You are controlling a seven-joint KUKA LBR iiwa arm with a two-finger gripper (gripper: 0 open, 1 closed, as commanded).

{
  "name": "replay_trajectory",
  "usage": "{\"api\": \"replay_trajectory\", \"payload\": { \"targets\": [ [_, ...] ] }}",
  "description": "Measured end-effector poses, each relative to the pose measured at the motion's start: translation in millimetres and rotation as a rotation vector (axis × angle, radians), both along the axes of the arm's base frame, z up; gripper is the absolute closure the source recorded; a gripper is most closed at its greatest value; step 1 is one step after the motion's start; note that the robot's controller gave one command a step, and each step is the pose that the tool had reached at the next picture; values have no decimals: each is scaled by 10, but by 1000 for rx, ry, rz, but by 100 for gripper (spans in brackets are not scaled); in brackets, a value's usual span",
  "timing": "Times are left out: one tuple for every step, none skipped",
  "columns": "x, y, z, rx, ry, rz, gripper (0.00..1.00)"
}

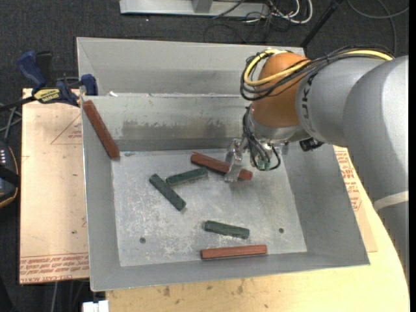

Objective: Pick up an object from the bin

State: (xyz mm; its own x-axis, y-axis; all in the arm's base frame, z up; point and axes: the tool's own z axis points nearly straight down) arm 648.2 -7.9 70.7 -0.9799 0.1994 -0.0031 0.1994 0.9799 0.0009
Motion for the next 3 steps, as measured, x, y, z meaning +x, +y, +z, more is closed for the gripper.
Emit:
{"api": "replay_trajectory", "payload": {
  "targets": [
    [-59,-14,458,1,9,4,100],
    [80,-193,797,-1,-8,39,100],
    [10,-178,781,-3,-4,41,100]
  ]
}}
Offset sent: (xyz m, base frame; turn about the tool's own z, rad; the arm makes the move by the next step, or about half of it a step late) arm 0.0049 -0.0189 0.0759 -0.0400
